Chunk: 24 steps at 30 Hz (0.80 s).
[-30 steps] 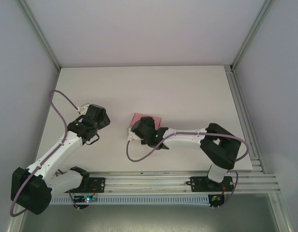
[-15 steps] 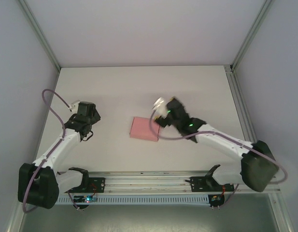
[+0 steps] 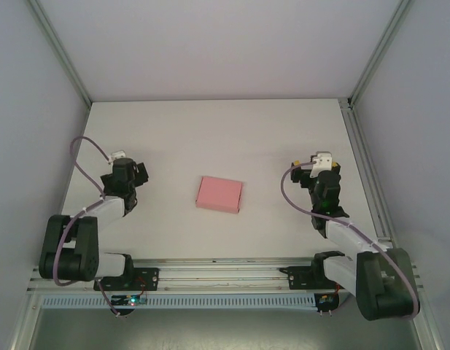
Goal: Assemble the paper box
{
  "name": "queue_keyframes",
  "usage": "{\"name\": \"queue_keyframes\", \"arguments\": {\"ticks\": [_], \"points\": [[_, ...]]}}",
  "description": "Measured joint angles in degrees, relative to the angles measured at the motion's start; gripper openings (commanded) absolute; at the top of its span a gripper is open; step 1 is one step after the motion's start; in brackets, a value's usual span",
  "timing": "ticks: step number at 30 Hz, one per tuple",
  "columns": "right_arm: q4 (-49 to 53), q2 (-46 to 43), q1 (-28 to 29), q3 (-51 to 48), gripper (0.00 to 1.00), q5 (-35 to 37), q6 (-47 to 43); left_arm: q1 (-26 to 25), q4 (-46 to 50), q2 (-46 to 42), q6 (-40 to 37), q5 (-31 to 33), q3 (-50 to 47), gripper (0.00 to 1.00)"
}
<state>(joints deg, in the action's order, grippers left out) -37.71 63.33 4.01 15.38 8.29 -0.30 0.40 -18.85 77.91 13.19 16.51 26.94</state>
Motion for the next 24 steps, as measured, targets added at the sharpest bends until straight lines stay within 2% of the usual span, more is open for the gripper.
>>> {"name": "queue_keyframes", "arguments": {"ticks": [4, 7, 9, 12, 15, 18, 24], "points": [[-9.1, 9.6, -2.1, -1.1, 0.98, -4.8, -0.3, 0.0, -7.9, 2.0, -3.2, -3.6, -2.1, 1.0], [-11.2, 15.5, -2.5, 0.0, 0.98, -9.7, -1.4, 0.0, -16.5, 4.6, -5.1, -6.6, -3.8, 1.0], [-12.5, 19.9, -3.8, 2.5, 0.98, -13.4, -1.2, 0.0, -23.8, 9.3, -6.4, -9.1, -4.6, 1.0], [-12.7, 22.1, -6.1, 5.0, 0.98, -16.0, -0.9, 0.0, -24.4, 11.7, -7.8, -12.0, -4.9, 1.0], [-13.6, 22.1, -6.4, 5.5, 0.98, -16.3, -0.9, 0.0, -26.0, 11.7, -8.7, -13.6, -4.7, 1.0], [-19.9, 23.5, -4.9, 3.4, 0.98, -14.5, -0.7, 0.0, -26.9, 11.7, -9.2, -14.5, -4.7, 1.0], [-20.7, 23.8, -4.2, 2.7, 0.98, -9.9, 0.2, 0.0, -27.1, 11.7, -9.8, -15.0, -4.7, 1.0]]}}
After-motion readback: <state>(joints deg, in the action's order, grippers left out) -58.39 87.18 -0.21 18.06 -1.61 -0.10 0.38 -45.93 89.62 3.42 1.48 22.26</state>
